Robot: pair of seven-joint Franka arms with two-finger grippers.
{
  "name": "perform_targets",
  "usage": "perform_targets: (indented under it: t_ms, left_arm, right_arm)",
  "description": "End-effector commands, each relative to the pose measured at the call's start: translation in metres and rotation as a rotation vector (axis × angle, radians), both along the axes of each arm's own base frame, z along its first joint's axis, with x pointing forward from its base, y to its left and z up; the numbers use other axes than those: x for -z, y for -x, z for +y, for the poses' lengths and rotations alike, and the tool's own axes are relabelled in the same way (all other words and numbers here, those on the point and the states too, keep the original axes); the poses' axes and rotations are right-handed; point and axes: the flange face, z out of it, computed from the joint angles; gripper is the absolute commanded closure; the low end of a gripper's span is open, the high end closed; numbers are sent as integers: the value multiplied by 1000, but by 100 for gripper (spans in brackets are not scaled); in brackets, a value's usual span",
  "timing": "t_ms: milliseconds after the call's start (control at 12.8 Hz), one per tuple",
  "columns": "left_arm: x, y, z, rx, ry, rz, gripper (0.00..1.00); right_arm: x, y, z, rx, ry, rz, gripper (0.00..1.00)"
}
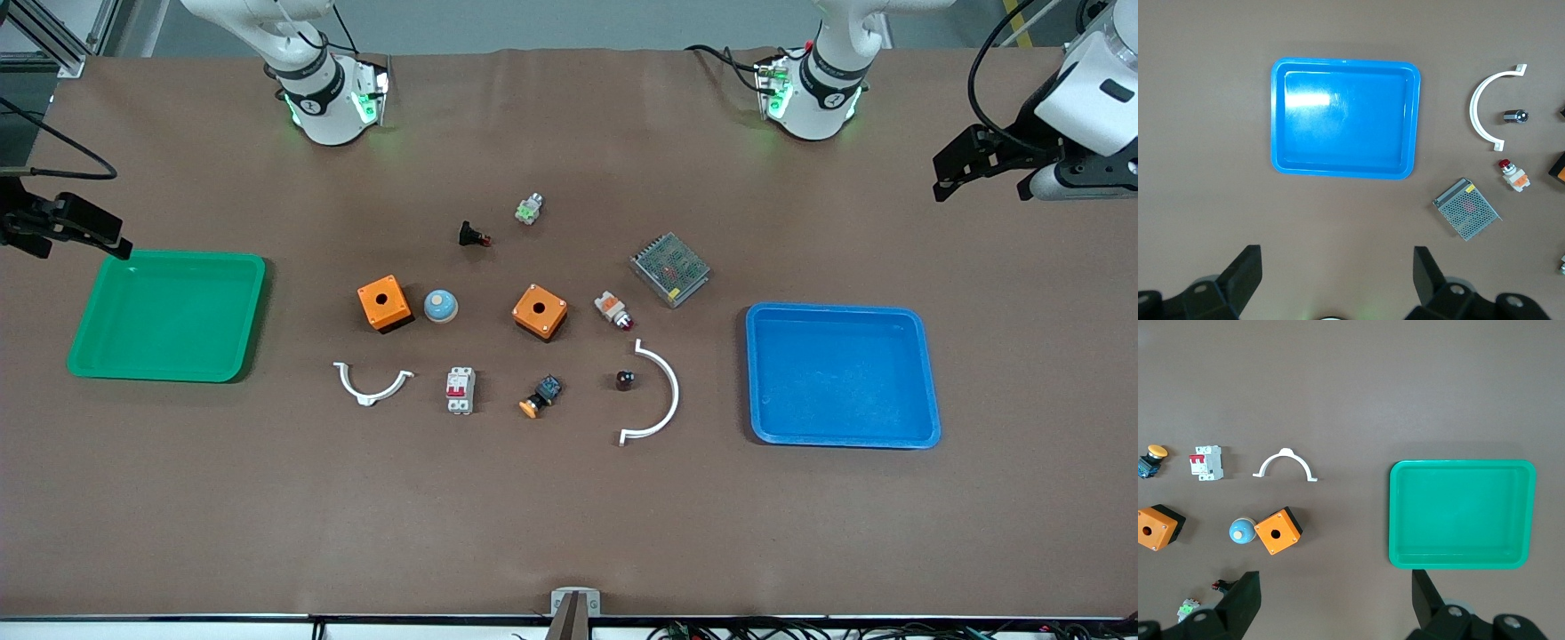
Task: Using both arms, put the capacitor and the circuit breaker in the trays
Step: 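Reach and grasp the black capacitor with the left gripper while the right gripper swings out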
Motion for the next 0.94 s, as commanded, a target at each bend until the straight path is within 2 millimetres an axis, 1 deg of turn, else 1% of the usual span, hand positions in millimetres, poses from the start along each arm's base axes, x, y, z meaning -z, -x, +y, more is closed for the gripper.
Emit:
perform_targets:
  t_ms: [0,156,234,390,468,546,624,702,780,858]
  left_arm:
    - [-4,0,0,22,-5,9,0]
    - [0,-4,0,20,-5,18,0]
    - [9,-11,0,20,-7,33,0]
    - [37,-42,-10,30,-21,73,0]
    - [59,-53,-19,25,-16,104,0]
    - [82,-64,-48,26,-19,101,0]
    - [102,-75,-67,-24,-18,94,0]
    - [133,-85,-93,-66,-15,112,0]
    - [168,-91,-124,-91,-24,133,0]
    - [199,-97,-151,-117,-26,145,0]
  right_arm:
    - [-4,8,-4,0,9,-7,0]
    - [-4,8,-5,2,9,-5,0]
    - [-4,8,-5,0,10,-7,0]
    - [-4,8,-5,2,10,-7,0]
    - [-4,8,-6,3,10,-7,0]
    - [-4,9,-6,3,11,-5,0]
    - [-4,8,-8,6,11,-7,0]
    - [-3,7,-9,8,11,-8,0]
    - [-2,7,-9,8,10,-5,0]
    - [3,5,-6,6,8,4,0]
